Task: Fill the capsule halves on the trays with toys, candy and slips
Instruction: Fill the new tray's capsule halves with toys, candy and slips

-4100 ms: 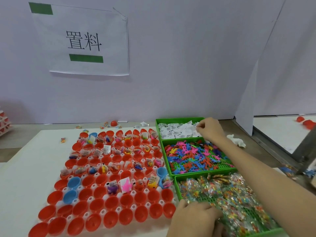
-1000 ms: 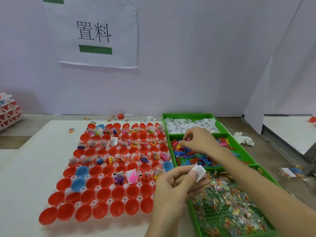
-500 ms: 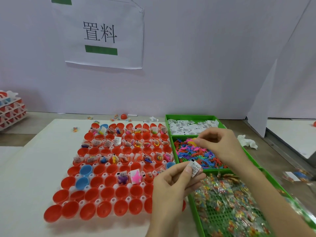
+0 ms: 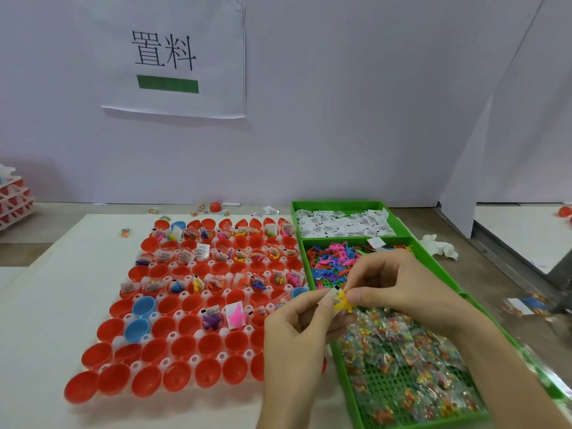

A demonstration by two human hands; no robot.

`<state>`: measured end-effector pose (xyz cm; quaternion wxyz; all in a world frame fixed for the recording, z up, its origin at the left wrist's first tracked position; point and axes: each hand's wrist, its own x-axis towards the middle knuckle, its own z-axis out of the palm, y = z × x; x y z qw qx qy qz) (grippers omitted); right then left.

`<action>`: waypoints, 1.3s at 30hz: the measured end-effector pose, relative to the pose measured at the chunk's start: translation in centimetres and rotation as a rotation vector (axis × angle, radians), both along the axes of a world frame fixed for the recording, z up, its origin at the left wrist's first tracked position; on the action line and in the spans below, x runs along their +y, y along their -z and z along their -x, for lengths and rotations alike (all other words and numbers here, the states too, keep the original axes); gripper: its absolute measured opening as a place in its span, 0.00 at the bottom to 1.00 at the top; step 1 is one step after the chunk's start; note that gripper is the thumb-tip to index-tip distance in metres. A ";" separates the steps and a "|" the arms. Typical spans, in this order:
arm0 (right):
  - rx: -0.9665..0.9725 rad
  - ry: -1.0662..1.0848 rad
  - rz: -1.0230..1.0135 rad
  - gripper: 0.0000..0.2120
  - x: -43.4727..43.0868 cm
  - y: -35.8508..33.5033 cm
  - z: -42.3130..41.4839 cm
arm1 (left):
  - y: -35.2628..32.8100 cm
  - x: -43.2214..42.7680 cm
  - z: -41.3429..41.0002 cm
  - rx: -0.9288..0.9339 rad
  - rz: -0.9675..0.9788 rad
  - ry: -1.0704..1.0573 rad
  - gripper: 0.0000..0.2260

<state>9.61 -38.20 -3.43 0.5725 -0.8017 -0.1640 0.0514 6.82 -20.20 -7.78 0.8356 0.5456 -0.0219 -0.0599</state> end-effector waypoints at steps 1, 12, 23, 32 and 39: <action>-0.006 0.006 0.024 0.04 0.1 0.0 0.1 | 0.0 0.1 0.0 0.000 -0.005 0.002 0.05; -0.138 0.078 0.082 0.06 1.2 -0.4 0.5 | 0.0 -0.1 0.1 -0.039 -0.053 0.039 0.10; -0.121 0.115 -0.008 0.05 3.1 0.2 0.5 | -0.4 0.2 0.3 -0.060 0.134 -0.074 0.09; -0.302 0.159 -0.045 0.06 4.7 0.2 1.1 | -0.3 0.3 0.2 -0.063 0.175 -0.168 0.07; -0.324 0.202 -0.040 0.05 4.7 0.0 1.4 | 0.0 0.7 0.0 -0.094 0.096 -0.178 0.05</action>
